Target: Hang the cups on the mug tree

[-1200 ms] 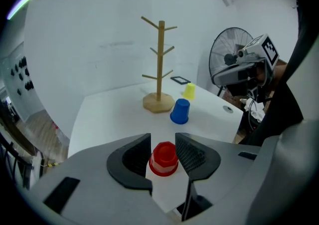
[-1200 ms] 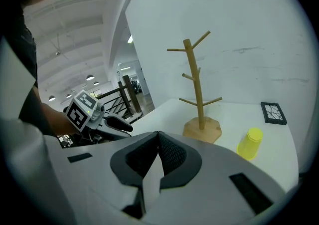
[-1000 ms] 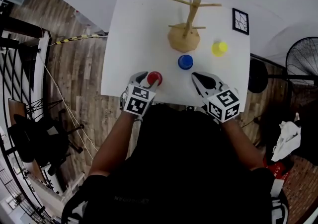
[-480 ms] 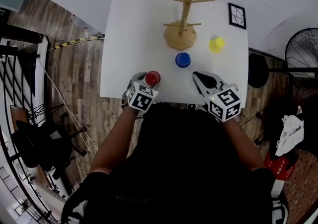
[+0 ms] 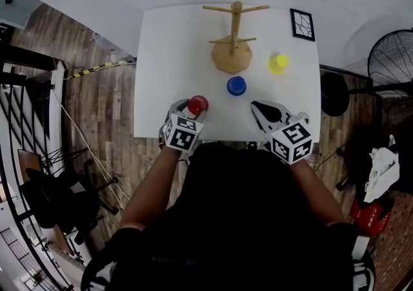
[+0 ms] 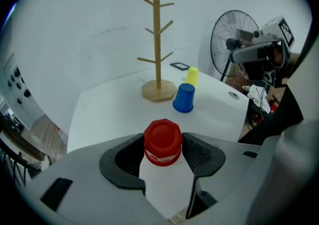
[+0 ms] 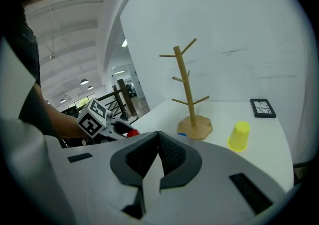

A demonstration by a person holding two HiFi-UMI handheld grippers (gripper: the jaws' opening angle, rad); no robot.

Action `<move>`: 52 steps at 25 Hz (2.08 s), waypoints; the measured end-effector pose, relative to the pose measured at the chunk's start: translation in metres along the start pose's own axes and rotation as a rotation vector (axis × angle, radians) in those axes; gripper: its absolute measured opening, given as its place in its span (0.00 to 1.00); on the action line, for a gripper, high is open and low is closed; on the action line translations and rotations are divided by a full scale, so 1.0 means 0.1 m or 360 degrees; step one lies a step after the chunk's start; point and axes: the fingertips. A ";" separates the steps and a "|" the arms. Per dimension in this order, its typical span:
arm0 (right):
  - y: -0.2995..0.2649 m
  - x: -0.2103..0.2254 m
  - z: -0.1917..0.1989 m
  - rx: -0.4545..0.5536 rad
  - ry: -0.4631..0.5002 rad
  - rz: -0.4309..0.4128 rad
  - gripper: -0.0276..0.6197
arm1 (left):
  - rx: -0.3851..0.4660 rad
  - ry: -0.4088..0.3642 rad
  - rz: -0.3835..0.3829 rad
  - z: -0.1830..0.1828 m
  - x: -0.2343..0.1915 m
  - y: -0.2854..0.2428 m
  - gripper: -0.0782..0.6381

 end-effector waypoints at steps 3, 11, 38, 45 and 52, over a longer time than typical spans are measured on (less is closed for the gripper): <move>0.00 -0.01 0.00 0.0011 -0.0001 0.0002 0.05 | 0.0121 0.0086 -0.0009 -0.21 -0.16 0.11 0.46; 0.07 0.01 -0.06 0.0054 -0.0002 0.0028 0.05 | 0.0535 0.0297 -0.0062 -0.94 -0.67 0.53 0.46; 0.23 0.17 -0.13 0.0139 -0.0024 0.0071 0.05 | 0.1267 0.0498 -0.0073 -2.44 -1.72 1.59 0.46; 0.30 0.23 -0.15 0.0174 -0.0035 0.0102 0.05 | 0.1211 0.0465 -0.0029 -2.63 -1.69 1.35 0.46; 0.40 0.29 -0.13 0.0196 -0.0062 0.0148 0.05 | 0.1168 0.0434 0.0022 -2.74 -1.60 1.16 0.46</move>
Point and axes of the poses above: the fingertips, and each gripper's own axes: y backward along the fingers, x to its right, z out of its underside, and after that the axes turned 14 degrees about -y, right-handed
